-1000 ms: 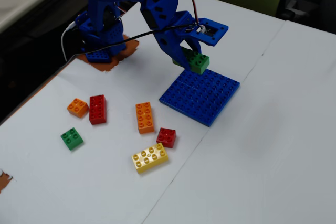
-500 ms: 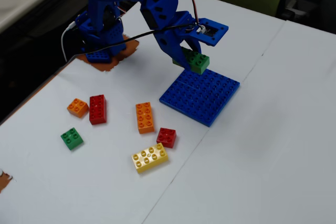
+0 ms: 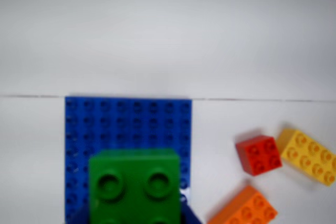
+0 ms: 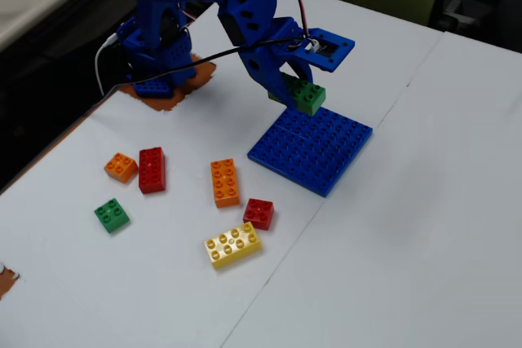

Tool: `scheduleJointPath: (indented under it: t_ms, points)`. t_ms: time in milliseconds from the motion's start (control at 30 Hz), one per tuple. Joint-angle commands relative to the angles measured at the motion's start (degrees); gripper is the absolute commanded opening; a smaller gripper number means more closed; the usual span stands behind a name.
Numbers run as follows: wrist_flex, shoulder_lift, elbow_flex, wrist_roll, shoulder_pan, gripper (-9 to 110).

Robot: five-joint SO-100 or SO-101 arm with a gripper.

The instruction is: Pick up the 2x4 green block and go up the 8x8 blue block.

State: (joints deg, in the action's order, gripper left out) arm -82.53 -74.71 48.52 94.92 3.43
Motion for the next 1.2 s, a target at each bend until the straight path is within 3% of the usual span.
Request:
scheduleJointPath:
  t_ms: [0,1167]
  points:
    - [0.79,-2.20,-2.37,-0.35,-0.70,0]
    - [-0.35,-4.57,0.79,-0.53,-0.88,0]
